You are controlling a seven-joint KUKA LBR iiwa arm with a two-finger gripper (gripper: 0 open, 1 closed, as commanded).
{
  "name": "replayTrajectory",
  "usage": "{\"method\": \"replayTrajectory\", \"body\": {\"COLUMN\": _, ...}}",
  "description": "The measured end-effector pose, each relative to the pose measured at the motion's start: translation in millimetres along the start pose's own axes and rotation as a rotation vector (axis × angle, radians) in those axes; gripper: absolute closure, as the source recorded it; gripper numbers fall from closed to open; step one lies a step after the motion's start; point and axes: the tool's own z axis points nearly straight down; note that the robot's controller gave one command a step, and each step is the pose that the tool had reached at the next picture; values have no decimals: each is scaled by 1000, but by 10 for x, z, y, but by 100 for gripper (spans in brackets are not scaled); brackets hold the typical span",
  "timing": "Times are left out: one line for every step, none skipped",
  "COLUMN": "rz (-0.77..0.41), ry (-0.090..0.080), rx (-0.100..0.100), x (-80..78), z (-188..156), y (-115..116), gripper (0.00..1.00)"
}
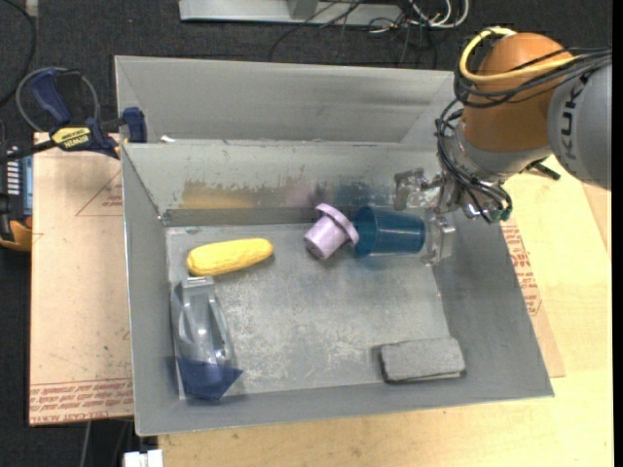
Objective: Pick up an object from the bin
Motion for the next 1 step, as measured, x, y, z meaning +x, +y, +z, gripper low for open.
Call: {"method": "replayTrajectory", "body": {"rz": 686, "ry": -12, "rx": 0, "x": 172, "z": 454, "y": 291, "gripper": 0}}
